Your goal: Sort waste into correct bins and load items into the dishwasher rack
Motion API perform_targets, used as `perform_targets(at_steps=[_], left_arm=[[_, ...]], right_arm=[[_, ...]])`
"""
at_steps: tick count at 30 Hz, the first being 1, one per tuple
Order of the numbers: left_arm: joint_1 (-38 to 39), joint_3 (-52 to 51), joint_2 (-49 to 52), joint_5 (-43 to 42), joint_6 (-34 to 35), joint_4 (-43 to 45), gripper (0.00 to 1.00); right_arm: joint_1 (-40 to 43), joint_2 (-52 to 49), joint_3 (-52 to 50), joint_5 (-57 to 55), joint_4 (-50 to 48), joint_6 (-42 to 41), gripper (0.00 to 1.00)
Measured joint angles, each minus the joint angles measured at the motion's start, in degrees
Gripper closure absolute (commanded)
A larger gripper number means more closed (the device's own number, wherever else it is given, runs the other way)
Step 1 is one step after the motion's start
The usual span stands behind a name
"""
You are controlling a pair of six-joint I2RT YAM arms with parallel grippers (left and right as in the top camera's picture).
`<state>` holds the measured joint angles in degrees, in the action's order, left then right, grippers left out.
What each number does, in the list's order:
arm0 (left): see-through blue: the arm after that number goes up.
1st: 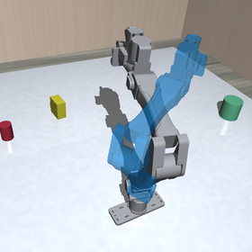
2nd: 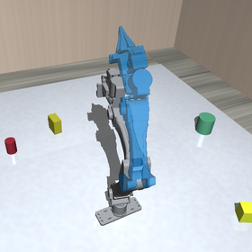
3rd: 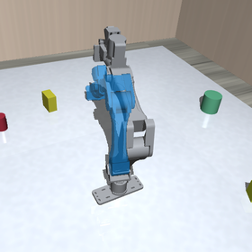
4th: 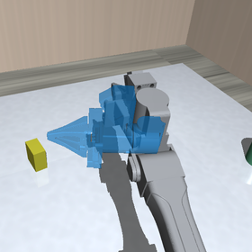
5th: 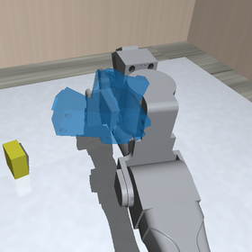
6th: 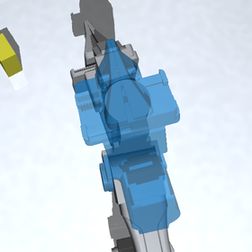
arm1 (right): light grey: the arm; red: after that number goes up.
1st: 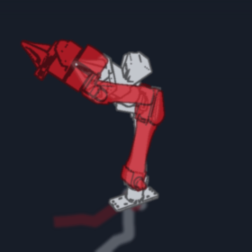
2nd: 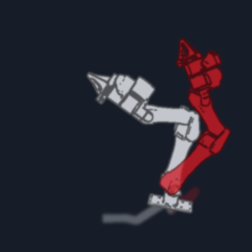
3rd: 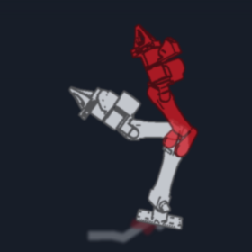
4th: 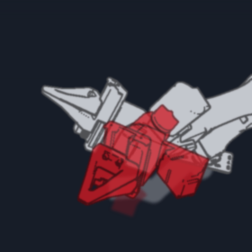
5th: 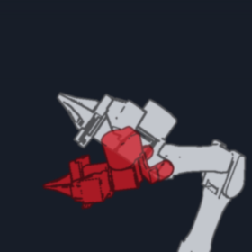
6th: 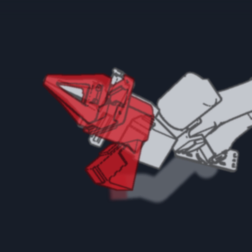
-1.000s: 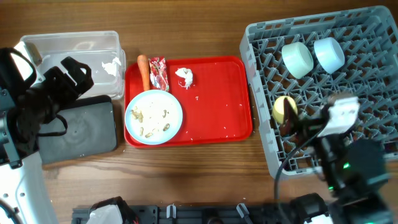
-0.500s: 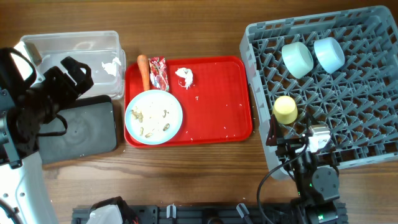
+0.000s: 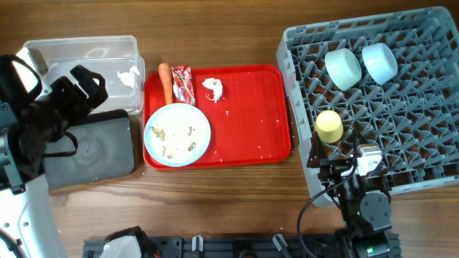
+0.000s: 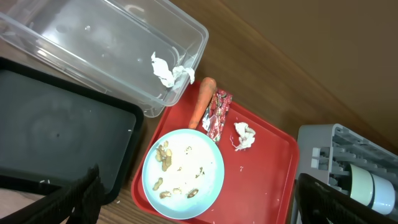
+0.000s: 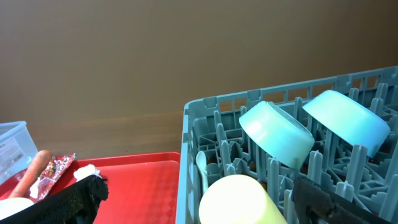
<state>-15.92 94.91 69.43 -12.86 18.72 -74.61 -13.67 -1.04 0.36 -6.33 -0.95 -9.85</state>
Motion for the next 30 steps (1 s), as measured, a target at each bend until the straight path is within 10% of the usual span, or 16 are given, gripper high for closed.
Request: perform_targets(at_steps=[10, 19, 25, 30], left_arm=[[1.6, 0.1, 0.9, -4.4, 5.0, 8.7, 0.0], [18.9, 0.5, 21.0, -4.2, 8.0, 15.6, 0.12], [32.9, 0.5, 38.8, 4.8, 7.5, 21.7, 0.34], [39.1, 0.5, 48.9, 15.5, 7.3, 26.7, 0.33]], right_arm=[[0.0, 0.0, 0.0, 0.0, 0.0, 0.0, 0.0], [0.0, 0.0, 0.0, 0.0, 0.0, 0.0, 0.0], [0.0, 0.0, 0.0, 0.0, 0.0, 0.0, 0.0], [0.0, 0.0, 0.0, 0.0, 0.0, 0.0, 0.0]])
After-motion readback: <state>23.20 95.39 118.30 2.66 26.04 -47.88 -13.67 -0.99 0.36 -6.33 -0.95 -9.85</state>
